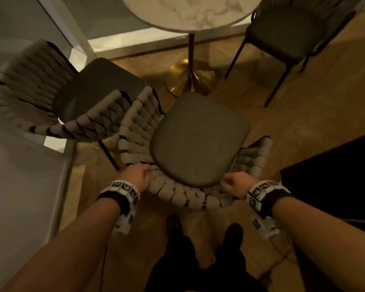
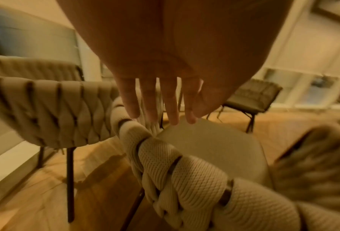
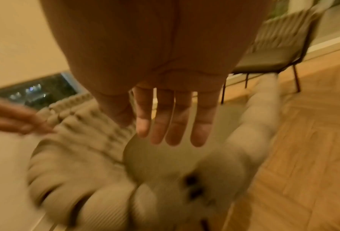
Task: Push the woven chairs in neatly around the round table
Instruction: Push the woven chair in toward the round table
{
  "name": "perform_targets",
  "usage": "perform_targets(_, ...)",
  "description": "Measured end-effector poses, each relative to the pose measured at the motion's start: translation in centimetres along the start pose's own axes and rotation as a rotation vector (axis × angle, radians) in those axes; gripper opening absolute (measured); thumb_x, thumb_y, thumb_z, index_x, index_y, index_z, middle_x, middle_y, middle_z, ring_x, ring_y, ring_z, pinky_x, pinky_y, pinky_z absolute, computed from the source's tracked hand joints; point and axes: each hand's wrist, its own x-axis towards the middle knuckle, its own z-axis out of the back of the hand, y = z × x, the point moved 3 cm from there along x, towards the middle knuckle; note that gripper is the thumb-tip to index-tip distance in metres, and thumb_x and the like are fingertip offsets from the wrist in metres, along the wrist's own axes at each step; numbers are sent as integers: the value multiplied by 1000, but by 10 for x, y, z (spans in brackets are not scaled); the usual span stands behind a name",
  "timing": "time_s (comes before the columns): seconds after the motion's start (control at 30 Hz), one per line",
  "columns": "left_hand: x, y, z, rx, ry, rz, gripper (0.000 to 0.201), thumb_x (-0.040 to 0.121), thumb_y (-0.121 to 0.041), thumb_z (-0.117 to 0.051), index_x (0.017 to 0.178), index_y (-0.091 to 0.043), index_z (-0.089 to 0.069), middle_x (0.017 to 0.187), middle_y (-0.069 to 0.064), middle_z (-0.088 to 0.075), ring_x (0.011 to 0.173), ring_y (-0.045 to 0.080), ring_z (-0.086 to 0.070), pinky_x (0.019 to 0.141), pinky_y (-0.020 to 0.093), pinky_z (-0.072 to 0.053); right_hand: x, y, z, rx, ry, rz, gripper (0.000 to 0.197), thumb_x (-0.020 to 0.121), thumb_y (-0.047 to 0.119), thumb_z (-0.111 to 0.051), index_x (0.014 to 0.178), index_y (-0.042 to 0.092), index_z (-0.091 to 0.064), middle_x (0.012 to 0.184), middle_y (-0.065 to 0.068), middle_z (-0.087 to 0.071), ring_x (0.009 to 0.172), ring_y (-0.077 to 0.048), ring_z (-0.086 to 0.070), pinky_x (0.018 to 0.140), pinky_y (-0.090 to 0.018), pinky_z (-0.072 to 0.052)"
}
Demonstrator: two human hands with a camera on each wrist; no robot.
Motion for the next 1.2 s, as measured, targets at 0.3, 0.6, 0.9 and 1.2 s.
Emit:
perform_targets(0.3,21,10,-40,522,430,-287,63,84,-55,-58,140,-45,-31,152,-7,-39,143,27,-25,117,55,7,26,36,-91,-404,295,-39,75,85,68,-44,148,33,-21,155,-1,-30,138,-28,-33,112,-49,-24)
perform_targets(0.6,32,12,-26,419,293,-316,65,81,-54,-62,139,-41,-37,148,-6,-45,140,22,-32,120,50,-1,25,49,-76,-572,187,19,51,97,45,-38,143,23,-30,144,-3,-43,121,-32,-51,98,-47,-39)
perform_targets(0.9,74,11,9,442,31,-165,60,91,-45,-52,145,-37,-27,158,-1,-24,148,30,-8,121,51,-4,62,-5,0,-618,91,-19,50,95,35,-49,141,28,-34,144,3,-44,126,-28,-46,107,-50,-24)
perform_targets(1.2,121,-36,3,333,217,-12,63,89,-51,-52,146,-40,-27,162,0,-11,148,37,7,121,51,3,107,-63,82,-663,57,60,45,94,17,-47,137,26,-40,145,2,-43,135,-29,-35,115,-51,-16)
